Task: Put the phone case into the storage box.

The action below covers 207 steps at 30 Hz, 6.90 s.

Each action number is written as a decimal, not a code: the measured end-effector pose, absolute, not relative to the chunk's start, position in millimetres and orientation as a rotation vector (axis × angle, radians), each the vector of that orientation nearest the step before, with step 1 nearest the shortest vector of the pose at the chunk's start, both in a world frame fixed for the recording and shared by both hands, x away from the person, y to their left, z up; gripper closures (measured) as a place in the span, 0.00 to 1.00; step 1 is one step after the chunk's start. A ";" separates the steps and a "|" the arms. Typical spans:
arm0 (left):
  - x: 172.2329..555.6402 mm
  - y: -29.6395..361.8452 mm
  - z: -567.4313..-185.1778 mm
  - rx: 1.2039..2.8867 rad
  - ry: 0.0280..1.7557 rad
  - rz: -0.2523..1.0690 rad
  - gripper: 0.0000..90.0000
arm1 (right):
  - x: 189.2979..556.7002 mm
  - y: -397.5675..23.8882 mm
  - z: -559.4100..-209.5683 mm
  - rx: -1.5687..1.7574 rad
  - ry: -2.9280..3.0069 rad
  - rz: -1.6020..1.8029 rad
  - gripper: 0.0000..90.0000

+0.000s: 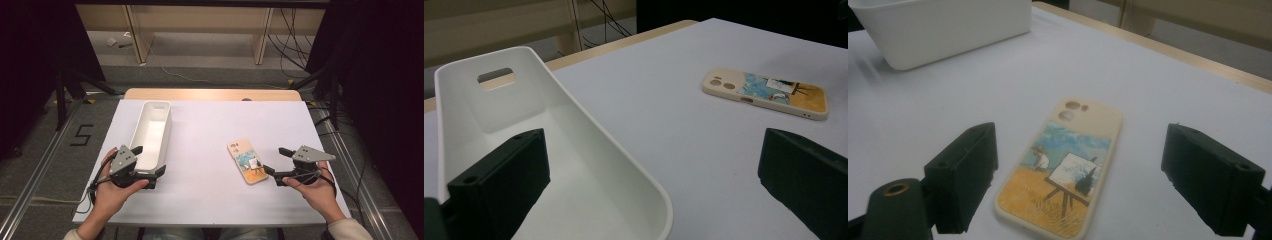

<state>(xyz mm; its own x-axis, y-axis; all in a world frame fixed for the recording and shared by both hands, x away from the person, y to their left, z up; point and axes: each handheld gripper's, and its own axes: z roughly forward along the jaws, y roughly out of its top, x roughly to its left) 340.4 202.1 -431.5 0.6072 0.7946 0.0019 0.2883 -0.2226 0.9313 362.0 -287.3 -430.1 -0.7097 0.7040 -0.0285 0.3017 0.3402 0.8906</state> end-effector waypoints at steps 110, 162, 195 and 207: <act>339.8 202.4 -429.3 1.772 0.870 0.598 0.00 | 398.3 -203.4 -462.2 1.109 2.709 0.790 0.91; 340.8 201.6 -430.0 1.773 0.868 0.591 0.00 | 464.7 -195.7 -463.7 1.424 2.681 0.339 0.09; 340.7 202.1 -429.9 1.777 0.862 0.594 0.00 | 467.0 -185.9 -466.0 1.481 2.649 0.184 0.10; 340.7 202.2 -429.9 1.776 0.863 0.592 0.00 | 466.4 -185.4 -465.4 1.490 2.644 0.184 0.12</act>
